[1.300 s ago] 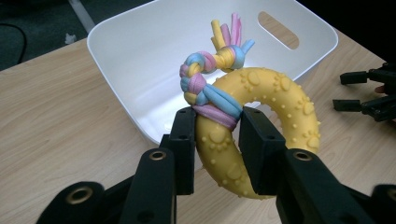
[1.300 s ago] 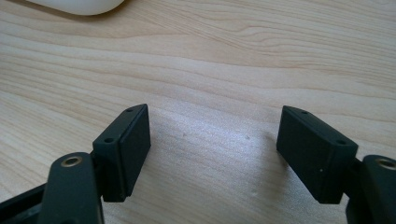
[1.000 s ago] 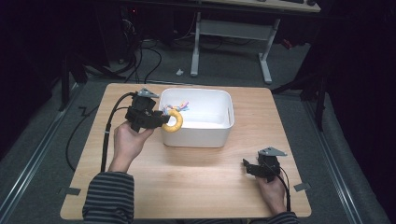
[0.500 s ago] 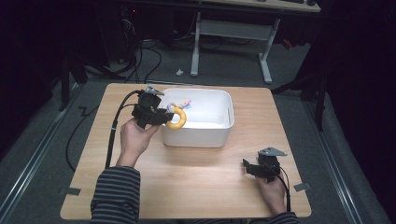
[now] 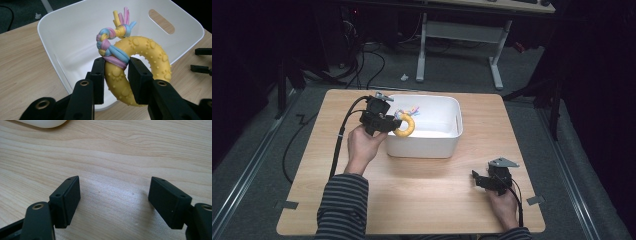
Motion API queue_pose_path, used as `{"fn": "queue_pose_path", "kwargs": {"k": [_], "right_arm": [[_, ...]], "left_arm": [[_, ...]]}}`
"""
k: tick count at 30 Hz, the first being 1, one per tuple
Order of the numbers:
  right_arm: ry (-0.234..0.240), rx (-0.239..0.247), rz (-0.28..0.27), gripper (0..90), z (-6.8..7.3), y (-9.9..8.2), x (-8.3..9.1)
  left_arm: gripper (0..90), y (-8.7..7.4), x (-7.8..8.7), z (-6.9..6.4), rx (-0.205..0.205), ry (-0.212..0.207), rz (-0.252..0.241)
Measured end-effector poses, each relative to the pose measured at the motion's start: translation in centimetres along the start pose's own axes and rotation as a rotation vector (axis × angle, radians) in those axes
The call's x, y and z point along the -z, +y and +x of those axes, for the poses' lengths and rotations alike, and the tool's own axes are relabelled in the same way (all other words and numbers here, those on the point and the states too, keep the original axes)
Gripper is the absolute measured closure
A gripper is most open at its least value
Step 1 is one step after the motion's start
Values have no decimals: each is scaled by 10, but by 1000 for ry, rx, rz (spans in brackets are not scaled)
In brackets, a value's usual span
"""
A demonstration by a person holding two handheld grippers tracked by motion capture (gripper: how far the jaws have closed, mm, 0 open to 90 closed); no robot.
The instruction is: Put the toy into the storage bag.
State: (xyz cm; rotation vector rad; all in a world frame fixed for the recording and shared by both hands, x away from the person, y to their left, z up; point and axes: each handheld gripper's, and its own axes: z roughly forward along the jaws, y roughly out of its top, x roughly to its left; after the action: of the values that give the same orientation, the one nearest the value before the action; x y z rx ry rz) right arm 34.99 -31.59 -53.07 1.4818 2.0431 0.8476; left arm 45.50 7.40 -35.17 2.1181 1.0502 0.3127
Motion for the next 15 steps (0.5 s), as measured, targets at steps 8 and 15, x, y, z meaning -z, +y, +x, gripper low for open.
{"fn": "queue_pose_path", "kwargs": {"k": [8,15], "right_arm": [[0,0,0,258,0,0,0],[0,0,0,258,0,0,0]], "left_arm": [[672,2,-7,4,14,8,-3],[673,2,-14,10,25,27,13]]}}
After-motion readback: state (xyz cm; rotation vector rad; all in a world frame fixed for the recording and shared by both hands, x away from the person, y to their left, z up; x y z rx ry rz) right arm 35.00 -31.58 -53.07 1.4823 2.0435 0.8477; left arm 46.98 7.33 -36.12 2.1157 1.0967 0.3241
